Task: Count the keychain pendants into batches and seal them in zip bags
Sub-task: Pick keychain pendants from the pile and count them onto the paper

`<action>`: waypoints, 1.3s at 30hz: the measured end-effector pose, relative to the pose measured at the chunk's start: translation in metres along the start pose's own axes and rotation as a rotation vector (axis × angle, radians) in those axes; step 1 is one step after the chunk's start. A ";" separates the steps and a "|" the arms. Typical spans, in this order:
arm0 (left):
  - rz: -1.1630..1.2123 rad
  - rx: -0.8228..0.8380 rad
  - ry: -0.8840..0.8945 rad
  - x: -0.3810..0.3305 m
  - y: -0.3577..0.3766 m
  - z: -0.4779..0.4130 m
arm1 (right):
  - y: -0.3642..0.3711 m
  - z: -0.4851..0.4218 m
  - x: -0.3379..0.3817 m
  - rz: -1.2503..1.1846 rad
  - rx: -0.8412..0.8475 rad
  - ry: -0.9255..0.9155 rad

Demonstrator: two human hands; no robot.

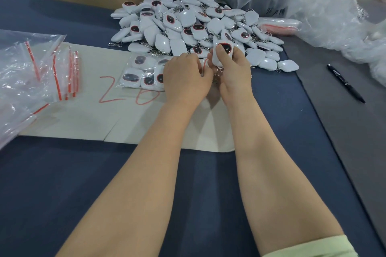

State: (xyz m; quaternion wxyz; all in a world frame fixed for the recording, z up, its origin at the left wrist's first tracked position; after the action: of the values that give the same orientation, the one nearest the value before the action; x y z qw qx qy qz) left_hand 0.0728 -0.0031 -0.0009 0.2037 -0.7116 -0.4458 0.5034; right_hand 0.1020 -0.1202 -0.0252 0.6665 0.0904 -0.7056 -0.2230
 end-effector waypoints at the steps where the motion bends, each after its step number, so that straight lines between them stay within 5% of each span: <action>1: 0.005 0.000 0.001 0.000 0.000 0.000 | 0.000 0.000 -0.001 -0.006 -0.003 0.017; 20: 0.014 -0.006 0.004 -0.001 0.000 0.001 | 0.002 0.003 -0.008 -0.152 0.024 0.184; 30: 0.099 -0.019 -0.027 0.002 -0.001 0.000 | 0.009 0.005 0.016 -0.003 0.040 0.002; 39: 0.377 -0.098 -0.216 0.013 -0.010 -0.003 | 0.016 0.006 0.027 0.654 -0.058 -0.051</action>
State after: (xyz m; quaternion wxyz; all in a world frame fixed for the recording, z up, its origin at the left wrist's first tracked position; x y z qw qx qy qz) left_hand 0.0720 0.0138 0.0005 0.0223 -0.7332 -0.3483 0.5836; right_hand 0.0965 -0.1165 0.0060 0.6873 -0.1656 -0.7070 -0.0196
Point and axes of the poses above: each hand's wrist, its own z-axis away from the middle knuckle, its own y-axis out of the palm, x = y × z, the point moved 7 cm from there along -z, towards the middle knuckle, and after that the axes turned 4 degrees about -z, right-handed, at the moved point
